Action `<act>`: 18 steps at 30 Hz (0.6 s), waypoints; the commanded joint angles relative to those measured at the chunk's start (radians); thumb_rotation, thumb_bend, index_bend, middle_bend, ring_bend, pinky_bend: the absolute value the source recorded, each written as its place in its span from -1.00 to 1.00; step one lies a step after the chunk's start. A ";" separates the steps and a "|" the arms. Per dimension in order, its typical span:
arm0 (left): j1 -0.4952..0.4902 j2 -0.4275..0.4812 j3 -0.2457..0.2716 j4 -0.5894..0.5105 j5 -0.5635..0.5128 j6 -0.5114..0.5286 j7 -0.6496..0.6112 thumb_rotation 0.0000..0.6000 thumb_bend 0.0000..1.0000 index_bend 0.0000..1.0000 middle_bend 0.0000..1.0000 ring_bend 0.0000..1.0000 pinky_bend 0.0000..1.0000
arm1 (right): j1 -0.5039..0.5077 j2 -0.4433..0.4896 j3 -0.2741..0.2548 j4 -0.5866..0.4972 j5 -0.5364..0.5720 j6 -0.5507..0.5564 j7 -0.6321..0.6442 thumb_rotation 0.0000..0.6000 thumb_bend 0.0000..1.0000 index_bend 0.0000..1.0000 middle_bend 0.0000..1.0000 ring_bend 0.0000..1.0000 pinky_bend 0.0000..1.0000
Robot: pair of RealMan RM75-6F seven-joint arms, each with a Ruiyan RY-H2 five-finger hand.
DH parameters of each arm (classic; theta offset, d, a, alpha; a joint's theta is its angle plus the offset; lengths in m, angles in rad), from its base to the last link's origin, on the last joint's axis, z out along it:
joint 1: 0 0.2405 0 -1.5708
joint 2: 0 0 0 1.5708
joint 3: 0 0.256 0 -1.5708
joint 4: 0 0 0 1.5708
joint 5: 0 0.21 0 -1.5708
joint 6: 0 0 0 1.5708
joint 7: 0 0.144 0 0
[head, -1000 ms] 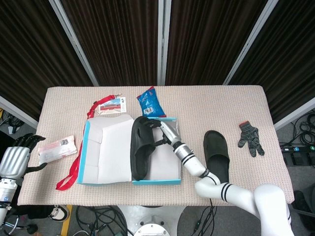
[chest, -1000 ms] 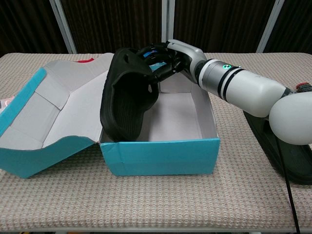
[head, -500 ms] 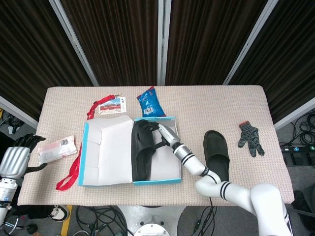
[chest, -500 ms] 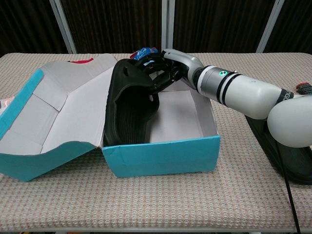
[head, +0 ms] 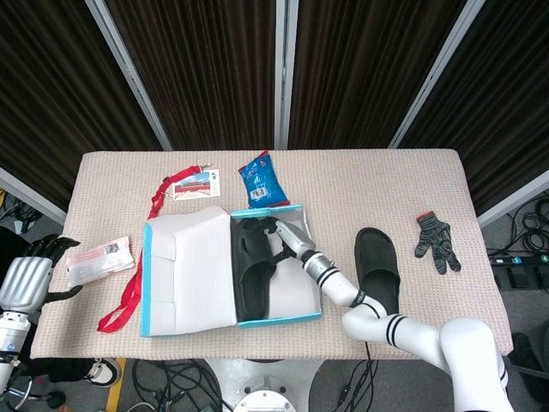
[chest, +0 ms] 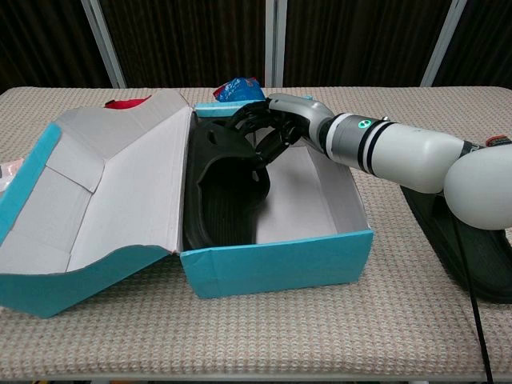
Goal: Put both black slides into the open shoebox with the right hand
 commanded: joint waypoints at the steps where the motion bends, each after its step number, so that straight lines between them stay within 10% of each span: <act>1: 0.001 0.001 0.001 -0.001 0.001 -0.001 0.000 1.00 -0.77 -0.52 -0.54 -0.75 -0.62 | 0.003 0.016 -0.001 -0.017 -0.008 -0.015 0.006 1.00 -0.88 -0.45 -0.42 -0.92 -0.57; 10: 0.003 0.000 0.004 -0.001 0.006 0.004 -0.005 1.00 -0.77 -0.52 -0.54 -0.75 -0.62 | 0.003 0.088 -0.005 -0.080 -0.045 -0.043 0.047 1.00 -1.00 -0.95 -0.72 -1.00 -0.74; 18: -0.005 0.003 -0.001 -0.012 0.005 -0.004 0.001 1.00 -0.77 -0.52 -0.54 -0.75 -0.62 | -0.011 0.161 -0.005 -0.158 -0.065 -0.036 0.066 1.00 -1.00 -1.00 -0.84 -1.00 -0.77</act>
